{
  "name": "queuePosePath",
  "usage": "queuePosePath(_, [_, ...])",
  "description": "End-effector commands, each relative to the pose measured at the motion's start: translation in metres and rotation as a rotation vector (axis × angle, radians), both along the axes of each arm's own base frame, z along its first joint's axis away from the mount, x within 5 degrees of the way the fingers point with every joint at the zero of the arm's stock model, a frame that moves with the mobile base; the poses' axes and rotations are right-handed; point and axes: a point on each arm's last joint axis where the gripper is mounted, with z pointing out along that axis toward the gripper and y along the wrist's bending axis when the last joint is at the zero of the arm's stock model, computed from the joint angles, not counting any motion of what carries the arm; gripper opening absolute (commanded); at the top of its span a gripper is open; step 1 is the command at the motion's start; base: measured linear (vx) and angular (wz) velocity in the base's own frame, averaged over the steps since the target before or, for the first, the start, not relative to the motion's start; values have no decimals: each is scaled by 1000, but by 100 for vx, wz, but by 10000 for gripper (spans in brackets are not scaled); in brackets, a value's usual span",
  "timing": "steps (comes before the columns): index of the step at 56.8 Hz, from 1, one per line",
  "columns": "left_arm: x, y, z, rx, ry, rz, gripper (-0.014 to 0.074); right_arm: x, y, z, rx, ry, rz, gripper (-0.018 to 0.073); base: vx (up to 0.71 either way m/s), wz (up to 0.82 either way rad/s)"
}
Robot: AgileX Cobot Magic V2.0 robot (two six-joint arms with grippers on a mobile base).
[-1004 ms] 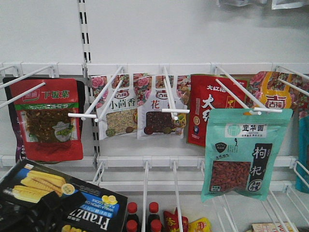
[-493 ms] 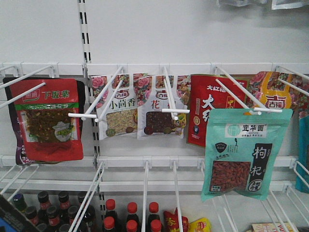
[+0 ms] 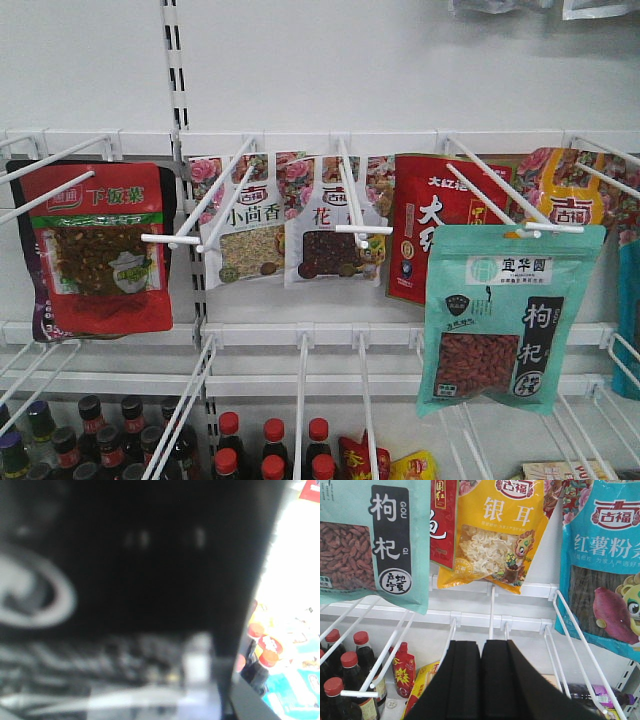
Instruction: Pick snacks and fruit into basket
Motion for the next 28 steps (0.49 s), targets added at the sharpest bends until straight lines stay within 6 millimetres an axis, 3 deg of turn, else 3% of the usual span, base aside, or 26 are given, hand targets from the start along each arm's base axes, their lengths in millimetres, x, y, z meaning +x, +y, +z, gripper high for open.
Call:
queuePosePath(1, [3, -1, 20, -20, -147, -5, -3, 3, 0, 16, -12, -100, -1, -8, 0, 0])
queuePosePath(28, [4, -1, 22, -25, -173, -6, -3, 3, 0, 17, -12, -107, -1, -8, 0, 0])
